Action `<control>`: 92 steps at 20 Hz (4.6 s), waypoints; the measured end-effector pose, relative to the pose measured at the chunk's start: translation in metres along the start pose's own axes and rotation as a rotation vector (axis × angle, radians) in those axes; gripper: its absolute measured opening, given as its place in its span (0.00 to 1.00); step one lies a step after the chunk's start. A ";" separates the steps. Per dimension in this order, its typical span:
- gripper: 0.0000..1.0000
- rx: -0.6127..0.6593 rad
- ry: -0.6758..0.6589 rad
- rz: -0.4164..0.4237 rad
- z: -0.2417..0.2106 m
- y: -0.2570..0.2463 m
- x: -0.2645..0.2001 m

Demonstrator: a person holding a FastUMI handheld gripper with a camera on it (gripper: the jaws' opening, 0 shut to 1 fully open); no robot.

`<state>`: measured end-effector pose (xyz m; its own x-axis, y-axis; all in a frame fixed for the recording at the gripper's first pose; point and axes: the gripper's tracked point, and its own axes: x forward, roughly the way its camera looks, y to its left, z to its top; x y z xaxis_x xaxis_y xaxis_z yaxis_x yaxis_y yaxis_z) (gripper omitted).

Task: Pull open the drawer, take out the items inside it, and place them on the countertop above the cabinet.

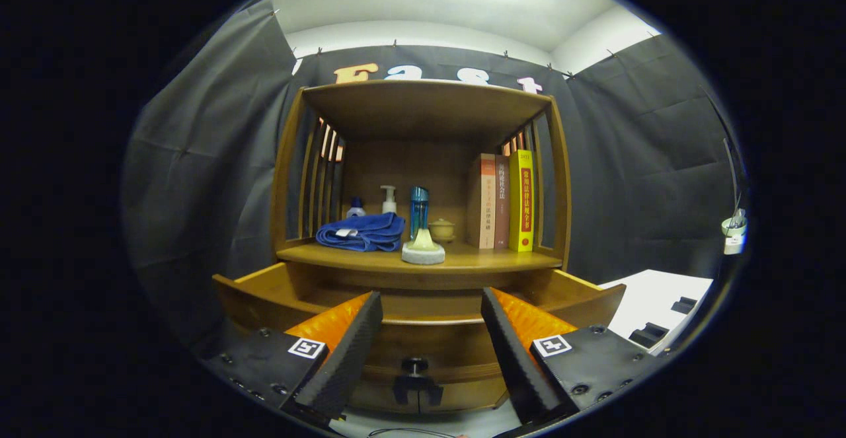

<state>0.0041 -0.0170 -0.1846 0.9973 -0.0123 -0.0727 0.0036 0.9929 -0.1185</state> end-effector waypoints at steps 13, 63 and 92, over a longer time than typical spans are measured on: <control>0.99 0.006 0.090 0.022 -0.057 0.022 -0.003; 0.98 -0.019 0.189 0.051 -0.114 0.028 0.146; 0.98 -0.031 -0.001 0.026 0.050 0.015 0.015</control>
<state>0.0228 0.0033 -0.1380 0.9971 0.0137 -0.0755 -0.0247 0.9888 -0.1475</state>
